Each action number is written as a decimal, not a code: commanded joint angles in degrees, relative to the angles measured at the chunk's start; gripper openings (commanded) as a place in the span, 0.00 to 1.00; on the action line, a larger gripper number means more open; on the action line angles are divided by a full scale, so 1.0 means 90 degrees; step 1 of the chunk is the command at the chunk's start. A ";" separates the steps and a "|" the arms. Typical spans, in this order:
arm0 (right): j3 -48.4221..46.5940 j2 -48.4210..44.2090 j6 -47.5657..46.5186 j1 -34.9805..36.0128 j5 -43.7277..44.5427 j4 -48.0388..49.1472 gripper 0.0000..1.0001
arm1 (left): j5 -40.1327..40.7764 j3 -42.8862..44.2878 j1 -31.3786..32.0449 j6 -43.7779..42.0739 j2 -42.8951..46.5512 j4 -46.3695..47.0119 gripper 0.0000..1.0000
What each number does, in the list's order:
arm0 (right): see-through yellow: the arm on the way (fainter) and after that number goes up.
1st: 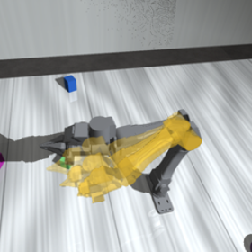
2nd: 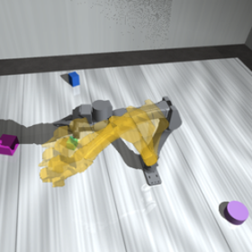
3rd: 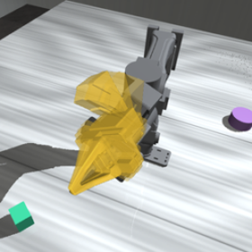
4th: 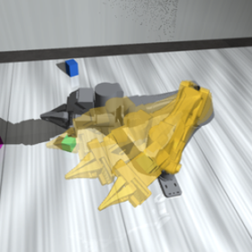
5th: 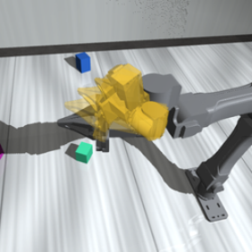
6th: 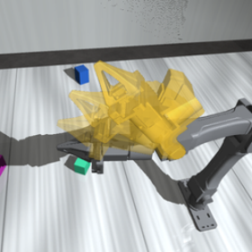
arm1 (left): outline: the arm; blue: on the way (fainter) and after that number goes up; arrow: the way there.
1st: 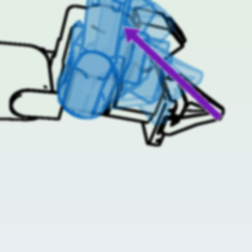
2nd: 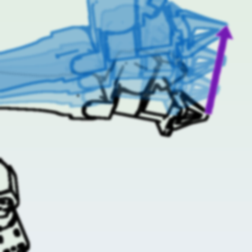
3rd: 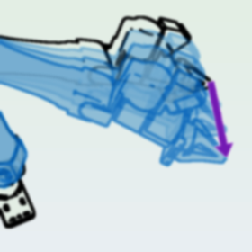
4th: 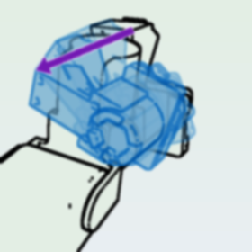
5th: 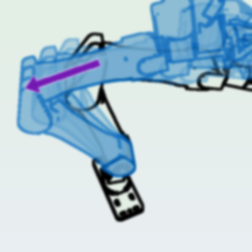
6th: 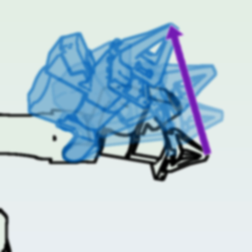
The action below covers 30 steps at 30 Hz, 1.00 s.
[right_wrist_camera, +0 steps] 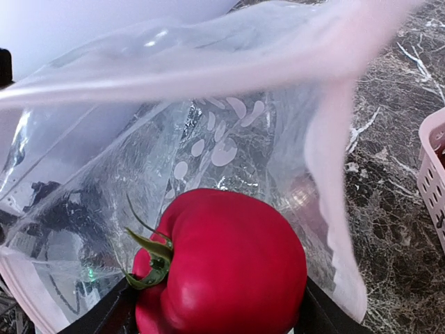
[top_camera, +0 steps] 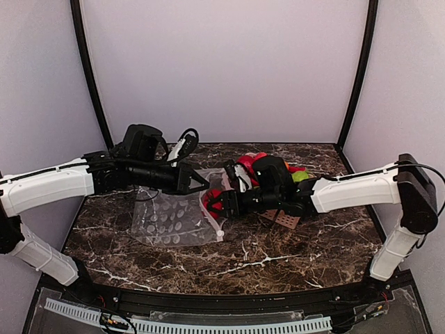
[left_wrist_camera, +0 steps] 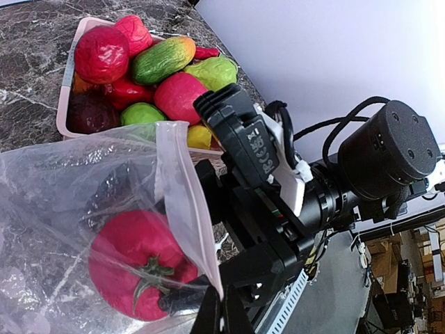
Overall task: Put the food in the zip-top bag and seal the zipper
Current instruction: Place the fake vegetable in the zipper food storage bag.
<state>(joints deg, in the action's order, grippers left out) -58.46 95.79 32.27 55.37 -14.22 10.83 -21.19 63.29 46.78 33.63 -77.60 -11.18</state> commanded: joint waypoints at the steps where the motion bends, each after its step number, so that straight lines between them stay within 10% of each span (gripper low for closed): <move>1: -0.0119 -0.0254 -0.0283 0.0018 -0.0155 0.0118 0.73 | -0.0033 0.0056 -0.0005 -0.0037 0.0042 0.0029 0.01; 21: 0.0164 -0.1342 -0.0298 0.0014 0.0367 -0.0337 0.91 | 0.0258 0.0045 -0.0062 -0.0118 0.0084 -0.0103 0.01; 30: -0.0196 -0.2343 -0.0575 -0.0083 0.2252 -0.2760 0.91 | 0.0874 0.0111 -0.0282 -0.0617 0.0377 -0.0895 0.01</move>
<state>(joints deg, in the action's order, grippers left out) -57.98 78.13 28.91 55.35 -5.10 -0.99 -16.97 63.31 45.30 31.46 -77.54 -13.74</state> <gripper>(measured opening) 0.904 0.011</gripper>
